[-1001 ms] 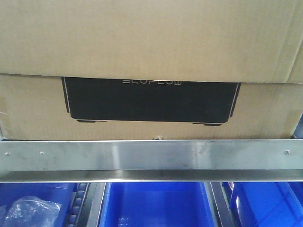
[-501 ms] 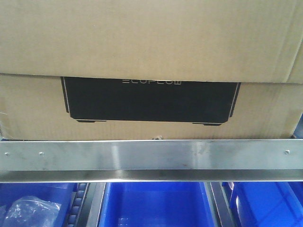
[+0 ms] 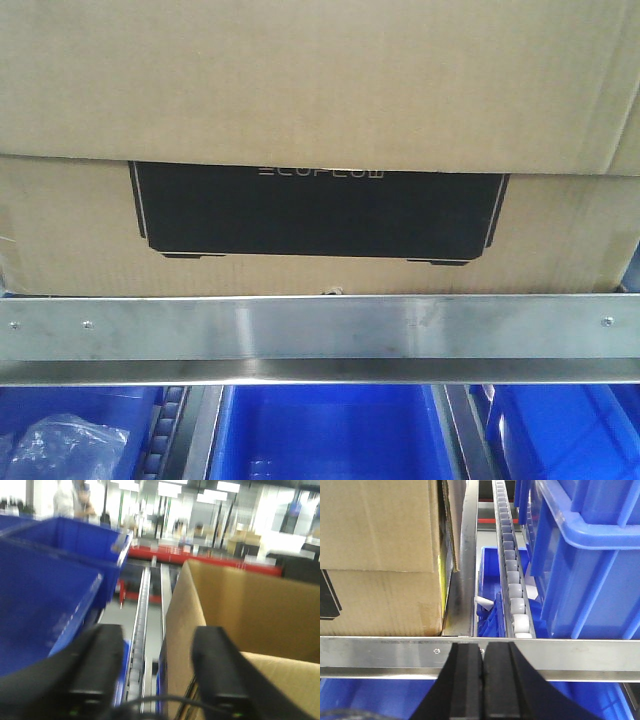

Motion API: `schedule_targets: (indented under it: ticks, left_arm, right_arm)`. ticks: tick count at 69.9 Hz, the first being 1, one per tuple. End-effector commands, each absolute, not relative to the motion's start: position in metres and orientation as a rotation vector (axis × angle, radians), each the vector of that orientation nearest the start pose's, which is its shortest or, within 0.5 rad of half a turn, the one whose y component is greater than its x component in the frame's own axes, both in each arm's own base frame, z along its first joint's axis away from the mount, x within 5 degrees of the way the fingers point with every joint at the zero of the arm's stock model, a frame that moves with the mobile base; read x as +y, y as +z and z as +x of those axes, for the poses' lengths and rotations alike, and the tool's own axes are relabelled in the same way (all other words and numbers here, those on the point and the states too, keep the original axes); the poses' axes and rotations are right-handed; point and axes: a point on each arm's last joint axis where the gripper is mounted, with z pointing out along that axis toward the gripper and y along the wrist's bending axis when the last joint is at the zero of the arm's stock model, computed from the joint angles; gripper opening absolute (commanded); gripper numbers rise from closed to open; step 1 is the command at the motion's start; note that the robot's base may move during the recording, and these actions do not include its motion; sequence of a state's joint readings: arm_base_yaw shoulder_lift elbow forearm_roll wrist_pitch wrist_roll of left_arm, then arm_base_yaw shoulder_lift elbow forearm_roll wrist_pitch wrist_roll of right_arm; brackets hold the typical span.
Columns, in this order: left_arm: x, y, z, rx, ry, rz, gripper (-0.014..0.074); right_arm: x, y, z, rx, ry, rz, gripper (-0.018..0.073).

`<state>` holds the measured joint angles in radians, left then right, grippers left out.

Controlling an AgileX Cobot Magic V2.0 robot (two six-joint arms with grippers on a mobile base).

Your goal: Grab box from left shelf to table start

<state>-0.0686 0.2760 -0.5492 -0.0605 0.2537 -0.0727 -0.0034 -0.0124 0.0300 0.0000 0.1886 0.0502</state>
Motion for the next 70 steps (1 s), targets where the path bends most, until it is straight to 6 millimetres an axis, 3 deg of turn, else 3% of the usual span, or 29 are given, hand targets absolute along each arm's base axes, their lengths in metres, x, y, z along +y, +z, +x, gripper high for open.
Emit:
schedule_targets:
  ticks: [1,11,23,31,38,49,70]
  left_arm:
    - [-0.007,0.383,0.068,1.474,-0.183,-0.031,0.0339]
    - [-0.014,0.406,0.094,1.612,-0.189,0.045,0.0339]
    - [-0.037,0.429,0.134,1.700,-0.269,0.183,0.0344]
    - [-0.054,0.444,0.163,1.750,-0.310,0.243,0.0408]
    - [-0.066,0.447,0.195,1.830,-0.309,0.263,0.0465]
    - [-0.073,0.451,0.238,1.921,-0.292,0.250,0.0468]
    - [-0.075,0.456,0.294,2.028,-0.260,0.229,0.0464]
  right_arm:
    - [0.000,0.202,0.055,1.564,0.032,0.036,0.0057]
    - [0.000,0.202,0.055,1.564,0.032,0.036,0.0057]
    - [0.000,0.202,0.055,1.564,0.032,0.036,0.0057]
    - [0.000,0.202,0.055,1.564,0.032,0.036,0.0057]
    - [0.000,0.202,0.055,1.564,0.032,0.036,0.0057]
    - [0.000,0.202,0.055,1.564,0.032,0.036,0.0057]
    - [0.000,0.202,0.055,1.564,0.032,0.036,0.0057]
